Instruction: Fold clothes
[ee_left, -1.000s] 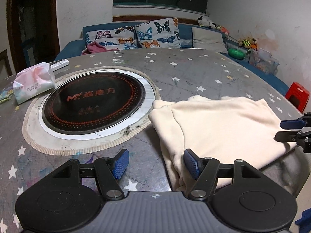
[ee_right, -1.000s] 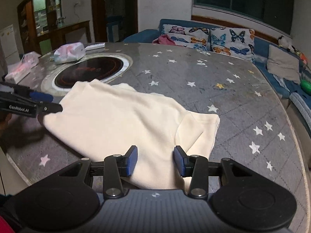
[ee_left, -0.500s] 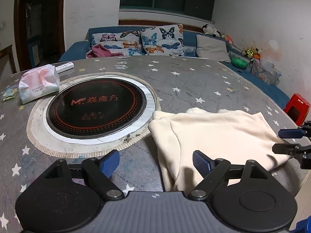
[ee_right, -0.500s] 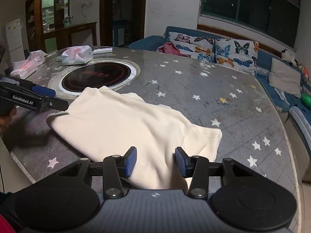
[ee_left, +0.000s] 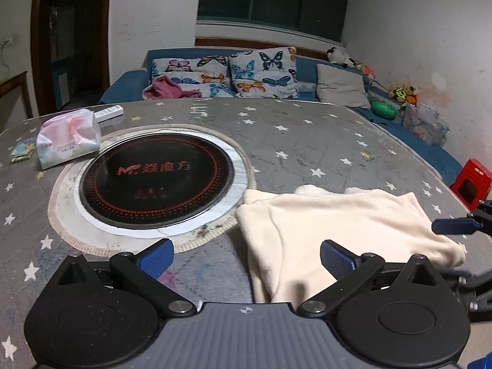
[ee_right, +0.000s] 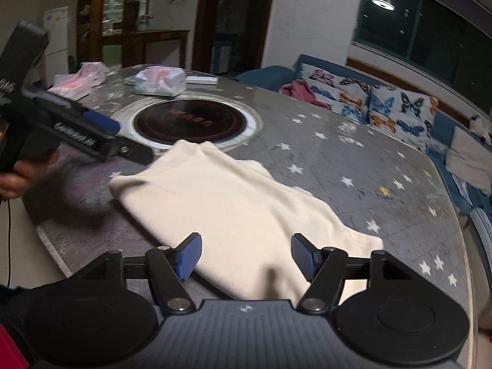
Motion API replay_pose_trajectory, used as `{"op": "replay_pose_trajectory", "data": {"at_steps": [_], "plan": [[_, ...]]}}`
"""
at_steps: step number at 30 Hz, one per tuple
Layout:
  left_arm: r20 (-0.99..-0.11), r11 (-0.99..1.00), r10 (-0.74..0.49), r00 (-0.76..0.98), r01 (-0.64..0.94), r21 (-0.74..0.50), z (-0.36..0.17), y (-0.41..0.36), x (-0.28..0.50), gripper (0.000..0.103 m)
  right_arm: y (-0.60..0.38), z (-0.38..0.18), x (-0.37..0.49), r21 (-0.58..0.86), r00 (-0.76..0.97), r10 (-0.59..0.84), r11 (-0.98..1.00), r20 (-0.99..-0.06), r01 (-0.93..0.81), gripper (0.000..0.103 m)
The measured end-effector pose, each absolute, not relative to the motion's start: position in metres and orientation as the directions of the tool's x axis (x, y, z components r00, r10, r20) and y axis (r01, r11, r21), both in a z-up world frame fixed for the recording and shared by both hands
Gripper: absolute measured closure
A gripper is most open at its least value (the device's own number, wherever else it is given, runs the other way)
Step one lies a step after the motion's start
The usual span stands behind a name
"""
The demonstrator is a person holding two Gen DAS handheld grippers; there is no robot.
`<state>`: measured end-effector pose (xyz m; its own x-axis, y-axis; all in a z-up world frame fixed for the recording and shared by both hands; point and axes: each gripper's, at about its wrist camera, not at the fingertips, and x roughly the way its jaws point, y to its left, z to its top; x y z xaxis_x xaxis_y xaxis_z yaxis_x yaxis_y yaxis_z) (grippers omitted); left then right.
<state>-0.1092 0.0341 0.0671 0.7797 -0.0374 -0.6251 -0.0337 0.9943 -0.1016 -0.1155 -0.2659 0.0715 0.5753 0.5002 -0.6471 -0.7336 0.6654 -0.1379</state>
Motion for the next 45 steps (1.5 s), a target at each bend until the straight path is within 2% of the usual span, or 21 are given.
{"op": "replay_pose_trajectory", "data": {"at_steps": [6,9,24,36,39,40,42,43,45], "plan": [[-0.637,0.992,-0.027,0.77,-0.059,-0.112,0.064,0.042,-0.111,0.0,-0.247,0.068,-0.121,-0.151,0.546,0.523,0.617,-0.654,-0.773,0.036],[-0.651,0.99,-0.022,0.759,-0.073,-0.118,0.061,0.044,-0.11,0.0,-0.24,0.065,-0.123,-0.157,0.544,0.528,0.608,-0.652,-0.778,0.022],[-0.668,0.983,-0.01,0.744,-0.114,-0.141,0.056,0.054,-0.108,0.0,-0.199,0.06,-0.137,-0.207,0.496,0.565,0.497,-0.659,-0.843,0.018],[-0.685,0.928,-0.114,0.72,-0.169,-0.331,0.055,0.077,-0.105,0.0,-0.147,0.046,-0.154,-0.302,0.446,0.581,0.332,-0.681,-0.894,0.047],[-0.685,0.903,-0.159,0.711,-0.176,-0.393,0.052,0.08,-0.103,0.0,-0.14,0.041,-0.154,-0.323,0.449,0.57,0.314,-0.688,-0.893,0.059],[-0.684,0.891,-0.176,0.708,-0.18,-0.416,0.052,0.082,-0.102,0.0,-0.14,0.041,-0.154,-0.322,0.45,0.57,0.317,-0.687,-0.892,0.067],[-0.68,0.866,-0.21,0.703,-0.189,-0.462,0.05,0.083,-0.1,0.0,-0.141,0.042,-0.152,-0.315,0.454,0.572,0.331,-0.684,-0.89,0.075],[-0.677,0.853,-0.227,0.7,-0.193,-0.485,0.049,0.084,-0.099,0.0,-0.142,0.043,-0.15,-0.311,0.456,0.572,0.337,-0.682,-0.889,0.083],[-0.67,0.828,-0.261,0.694,-0.196,-0.526,0.048,0.084,-0.097,0.0,-0.147,0.049,-0.147,-0.273,0.445,0.587,0.361,-0.677,-0.892,0.086]]}}
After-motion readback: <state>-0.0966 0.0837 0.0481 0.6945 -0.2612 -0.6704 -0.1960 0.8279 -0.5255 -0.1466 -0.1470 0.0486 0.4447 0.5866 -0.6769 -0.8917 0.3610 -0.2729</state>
